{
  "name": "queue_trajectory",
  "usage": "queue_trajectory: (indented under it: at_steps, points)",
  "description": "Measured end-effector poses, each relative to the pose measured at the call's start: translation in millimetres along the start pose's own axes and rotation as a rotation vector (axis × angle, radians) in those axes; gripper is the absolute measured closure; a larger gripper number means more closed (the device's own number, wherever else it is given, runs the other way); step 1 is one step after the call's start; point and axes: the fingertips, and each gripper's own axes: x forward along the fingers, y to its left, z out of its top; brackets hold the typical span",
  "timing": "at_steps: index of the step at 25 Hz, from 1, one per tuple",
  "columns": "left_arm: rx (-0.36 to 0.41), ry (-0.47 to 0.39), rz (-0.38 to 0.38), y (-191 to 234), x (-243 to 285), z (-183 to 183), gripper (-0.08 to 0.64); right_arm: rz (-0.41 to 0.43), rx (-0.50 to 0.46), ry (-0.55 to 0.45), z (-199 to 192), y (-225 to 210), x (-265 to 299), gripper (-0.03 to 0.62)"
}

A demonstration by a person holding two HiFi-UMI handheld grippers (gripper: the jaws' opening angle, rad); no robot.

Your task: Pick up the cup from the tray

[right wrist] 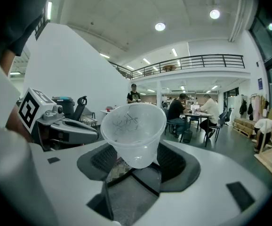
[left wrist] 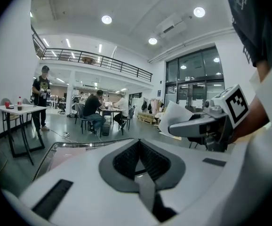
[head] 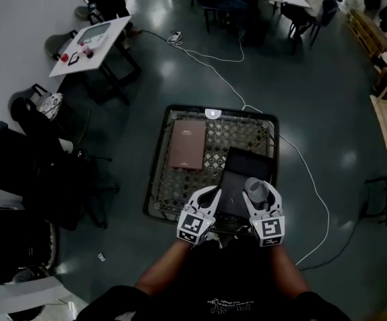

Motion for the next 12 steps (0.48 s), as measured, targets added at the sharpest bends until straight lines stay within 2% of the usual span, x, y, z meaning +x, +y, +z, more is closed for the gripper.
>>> queue_trajectory:
  at_steps: [12]
  points:
    - [0.026, -0.013, 0.031, 18, -16, 6, 0.549, -0.008, -0.008, -0.011, 2, 11, 0, 0.319]
